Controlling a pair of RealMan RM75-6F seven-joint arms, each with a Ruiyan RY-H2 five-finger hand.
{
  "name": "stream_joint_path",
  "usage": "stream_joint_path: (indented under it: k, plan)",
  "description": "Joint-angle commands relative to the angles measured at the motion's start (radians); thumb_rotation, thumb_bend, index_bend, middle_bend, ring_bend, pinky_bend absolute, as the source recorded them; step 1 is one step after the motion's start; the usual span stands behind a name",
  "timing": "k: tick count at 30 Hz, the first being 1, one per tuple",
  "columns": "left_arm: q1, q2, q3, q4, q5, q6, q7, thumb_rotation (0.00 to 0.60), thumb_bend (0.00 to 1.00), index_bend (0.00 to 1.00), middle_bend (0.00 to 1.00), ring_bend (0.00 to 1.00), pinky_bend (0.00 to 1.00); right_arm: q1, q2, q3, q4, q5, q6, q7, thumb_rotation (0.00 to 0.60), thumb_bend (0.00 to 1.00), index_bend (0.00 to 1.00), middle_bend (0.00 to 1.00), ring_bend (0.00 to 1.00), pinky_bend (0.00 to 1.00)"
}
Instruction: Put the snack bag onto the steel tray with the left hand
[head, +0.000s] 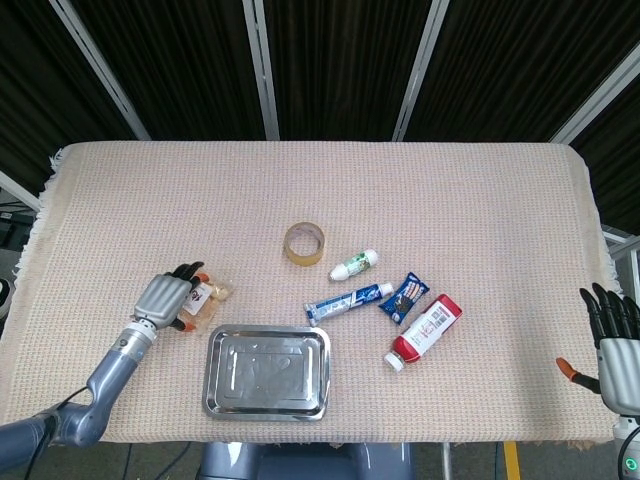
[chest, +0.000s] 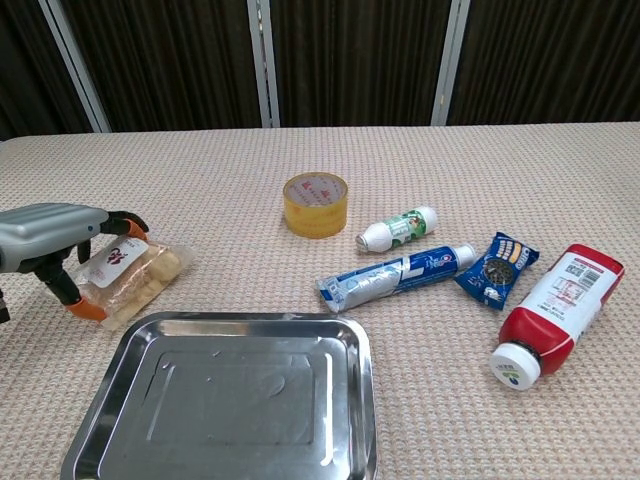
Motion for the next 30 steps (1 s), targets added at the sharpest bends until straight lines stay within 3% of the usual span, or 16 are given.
stream_joint_path:
  k: [1,3,7,13,18,24,26,27,30]
  plan:
    - [0.015,-0.046,-0.006,0.059,0.101,0.098,-0.123,0.6,0.35,0.53,0.39,0.43,0.58,-0.002,-0.004,-0.001,0.005,0.002,-0.001,0.001,0.6,0.05,0.01,0.0,0.0,0.02]
    - [0.028,-0.067,-0.006,0.097,0.153,0.161,-0.207,0.6,0.41,0.58,0.45,0.48,0.61,-0.002,-0.007,-0.001,0.009,0.005,-0.004,0.005,0.6,0.05,0.01,0.0,0.0,0.02]
    - [0.045,-0.071,0.002,0.138,0.222,0.238,-0.342,0.6,0.43,0.59,0.47,0.48,0.61,0.001,-0.009,0.002,0.012,0.003,-0.005,0.01,0.6,0.05,0.01,0.0,0.0,0.02]
    - [0.068,-0.022,0.06,0.075,0.36,0.356,-0.444,0.6,0.42,0.58,0.46,0.46,0.61,0.009,-0.01,0.003,0.008,-0.007,-0.01,0.003,0.6,0.05,0.01,0.0,0.0,0.02]
    - [0.071,0.018,0.114,-0.003,0.441,0.384,-0.452,0.6,0.43,0.58,0.46,0.45,0.61,0.013,-0.007,0.004,0.001,-0.016,-0.009,-0.003,0.6,0.05,0.01,0.0,0.0,0.02]
    - [0.056,0.031,0.178,-0.081,0.501,0.345,-0.461,0.6,0.4,0.56,0.42,0.41,0.59,0.01,-0.006,0.001,-0.005,-0.015,-0.009,-0.005,0.6,0.06,0.01,0.0,0.0,0.02]
    - [0.053,0.023,0.184,-0.085,0.509,0.337,-0.449,0.6,0.28,0.47,0.34,0.34,0.49,0.009,-0.006,0.0,-0.006,-0.015,-0.009,-0.005,0.6,0.05,0.01,0.0,0.0,0.02]
    - [0.052,0.016,0.186,-0.086,0.511,0.332,-0.433,0.6,0.18,0.37,0.26,0.26,0.39,0.008,-0.005,0.0,-0.006,-0.015,-0.009,-0.005,0.6,0.05,0.01,0.0,0.0,0.02]
    - [0.044,0.015,0.198,-0.108,0.495,0.285,-0.407,0.6,0.02,0.11,0.03,0.03,0.08,0.007,-0.003,0.0,-0.008,-0.015,-0.007,-0.004,0.6,0.05,0.01,0.0,0.0,0.02]
